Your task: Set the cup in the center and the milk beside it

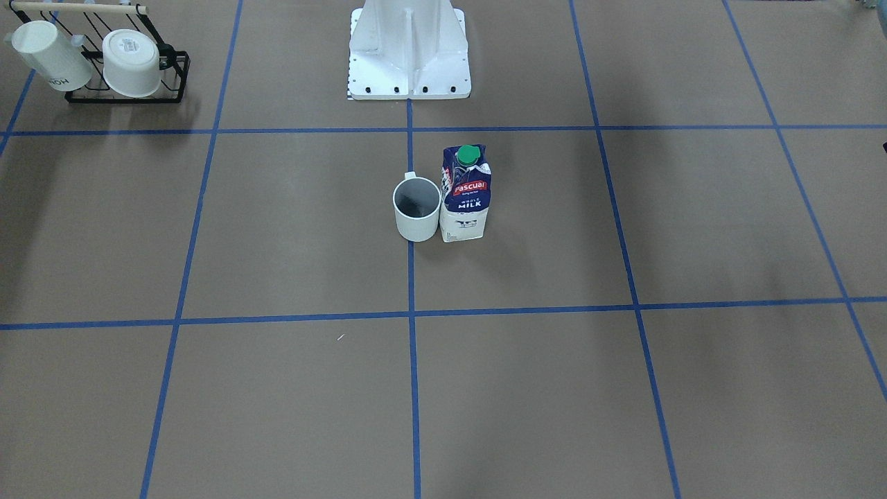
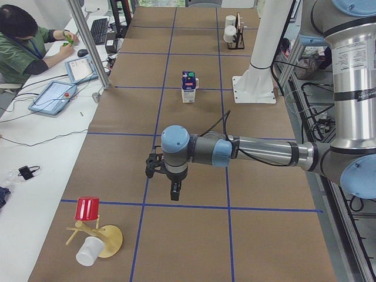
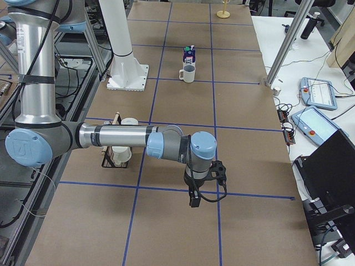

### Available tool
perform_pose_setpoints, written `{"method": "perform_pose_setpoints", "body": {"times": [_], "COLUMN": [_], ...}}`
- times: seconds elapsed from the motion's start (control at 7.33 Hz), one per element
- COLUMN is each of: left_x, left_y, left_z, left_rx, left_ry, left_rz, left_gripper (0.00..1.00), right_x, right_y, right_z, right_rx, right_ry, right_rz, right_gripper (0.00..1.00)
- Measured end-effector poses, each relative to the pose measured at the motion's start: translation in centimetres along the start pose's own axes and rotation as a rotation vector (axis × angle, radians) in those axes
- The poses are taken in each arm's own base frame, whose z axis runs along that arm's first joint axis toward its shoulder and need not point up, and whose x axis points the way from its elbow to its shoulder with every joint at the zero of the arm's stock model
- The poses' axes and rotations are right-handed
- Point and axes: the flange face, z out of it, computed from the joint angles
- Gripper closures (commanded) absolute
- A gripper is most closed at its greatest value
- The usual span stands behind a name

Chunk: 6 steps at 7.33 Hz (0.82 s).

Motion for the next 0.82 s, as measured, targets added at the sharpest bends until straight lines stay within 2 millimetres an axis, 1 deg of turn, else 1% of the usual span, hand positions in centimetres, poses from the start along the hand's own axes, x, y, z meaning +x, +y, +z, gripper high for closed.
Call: {"method": "perform_pose_setpoints", "body": {"times": [0.82], "left_x": [-0.21], "left_y": [0.29], "left_z": [0.15], "left_rx": [-0.004], "left_ry": [-0.001], "left_rz": [-0.006], "left_gripper": [0.01], "right_x": [-0.31], "right_y": [-0.19], "right_z": [-0.36], "right_rx": [0.009], "right_ry": [-0.006], "right_rz": [-0.002], "right_gripper": [0.0]}}
